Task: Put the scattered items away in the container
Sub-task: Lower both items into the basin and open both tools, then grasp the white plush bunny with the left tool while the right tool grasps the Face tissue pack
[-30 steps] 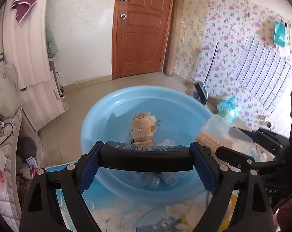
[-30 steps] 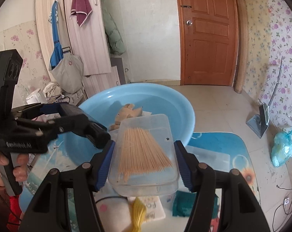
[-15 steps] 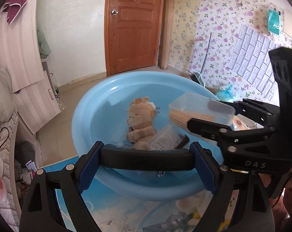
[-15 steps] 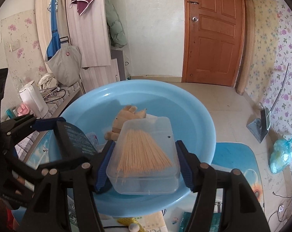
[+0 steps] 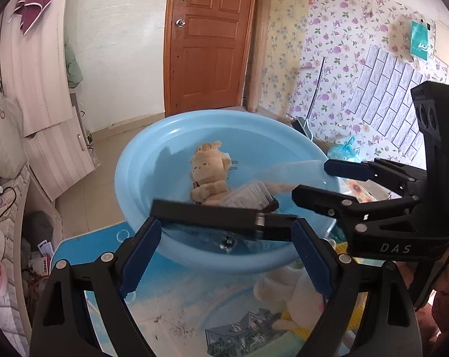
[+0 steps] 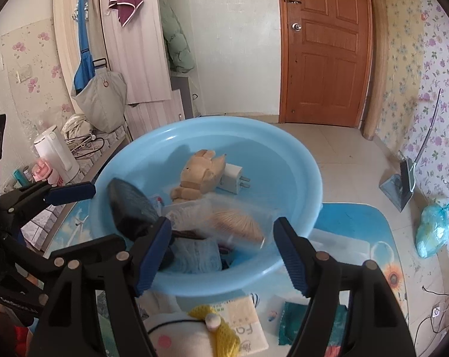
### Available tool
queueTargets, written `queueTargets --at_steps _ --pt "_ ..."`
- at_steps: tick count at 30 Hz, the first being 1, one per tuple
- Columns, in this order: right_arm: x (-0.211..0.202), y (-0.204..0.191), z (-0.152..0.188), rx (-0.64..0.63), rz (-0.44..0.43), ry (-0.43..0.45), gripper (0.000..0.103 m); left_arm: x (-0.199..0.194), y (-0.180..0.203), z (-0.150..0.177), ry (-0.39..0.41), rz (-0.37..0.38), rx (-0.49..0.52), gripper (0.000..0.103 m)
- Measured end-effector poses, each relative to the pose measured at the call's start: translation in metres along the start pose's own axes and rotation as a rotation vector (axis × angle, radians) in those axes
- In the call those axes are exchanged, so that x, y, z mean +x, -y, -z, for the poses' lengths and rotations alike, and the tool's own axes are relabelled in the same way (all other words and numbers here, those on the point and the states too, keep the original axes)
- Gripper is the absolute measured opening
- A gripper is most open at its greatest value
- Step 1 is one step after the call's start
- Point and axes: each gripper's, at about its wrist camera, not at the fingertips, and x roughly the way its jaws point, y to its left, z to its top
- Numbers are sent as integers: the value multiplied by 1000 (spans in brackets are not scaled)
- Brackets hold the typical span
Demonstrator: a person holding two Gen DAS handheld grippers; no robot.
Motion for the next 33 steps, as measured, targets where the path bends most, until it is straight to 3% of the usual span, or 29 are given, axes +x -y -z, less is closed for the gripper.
queueTargets --at_steps 11,24,33 --pt "-21 6 25 97 -12 32 71 -3 10 27 -30 18 -111 93" --pt "-42 -2 66 69 -17 -14 71 -11 50 66 -97 -4 -46 93" --pt "-56 15 89 113 -4 -32 71 -19 60 78 -94 15 -40 93"
